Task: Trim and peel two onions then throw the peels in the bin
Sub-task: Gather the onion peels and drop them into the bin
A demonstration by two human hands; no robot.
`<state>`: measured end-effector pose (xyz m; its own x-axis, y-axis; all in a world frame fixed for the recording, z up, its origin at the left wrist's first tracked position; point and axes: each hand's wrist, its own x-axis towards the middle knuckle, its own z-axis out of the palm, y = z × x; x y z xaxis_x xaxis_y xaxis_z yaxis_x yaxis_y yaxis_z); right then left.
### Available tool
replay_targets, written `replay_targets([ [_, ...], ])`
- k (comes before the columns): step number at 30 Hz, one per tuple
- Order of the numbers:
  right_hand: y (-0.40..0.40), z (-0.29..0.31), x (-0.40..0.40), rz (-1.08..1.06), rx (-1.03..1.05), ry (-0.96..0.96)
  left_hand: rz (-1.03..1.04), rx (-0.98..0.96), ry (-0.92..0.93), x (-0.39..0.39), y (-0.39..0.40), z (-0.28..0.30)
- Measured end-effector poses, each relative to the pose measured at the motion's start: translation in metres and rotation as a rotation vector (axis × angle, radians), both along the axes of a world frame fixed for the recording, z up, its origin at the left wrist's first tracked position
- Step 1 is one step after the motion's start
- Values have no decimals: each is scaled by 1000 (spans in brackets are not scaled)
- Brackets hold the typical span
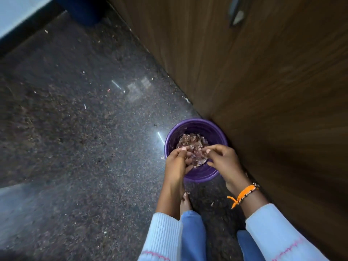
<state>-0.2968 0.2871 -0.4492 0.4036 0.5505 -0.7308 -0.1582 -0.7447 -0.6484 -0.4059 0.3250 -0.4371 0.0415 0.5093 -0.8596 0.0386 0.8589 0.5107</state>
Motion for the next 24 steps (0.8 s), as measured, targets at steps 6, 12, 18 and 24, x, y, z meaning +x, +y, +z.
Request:
replay_targets([
  [6,-25,158,14,-27,238,50,-35,184,-15,27,-25,143],
  [12,-89,309,55,15,426,-108,-150,379,-67,74,-75,285],
  [18,-166,399,112,-43,502,-252,-302,491,-174,133,-145,379],
  [24,-245,428,179,-214,504,-321,-503,529,-255,205,-214,409],
])
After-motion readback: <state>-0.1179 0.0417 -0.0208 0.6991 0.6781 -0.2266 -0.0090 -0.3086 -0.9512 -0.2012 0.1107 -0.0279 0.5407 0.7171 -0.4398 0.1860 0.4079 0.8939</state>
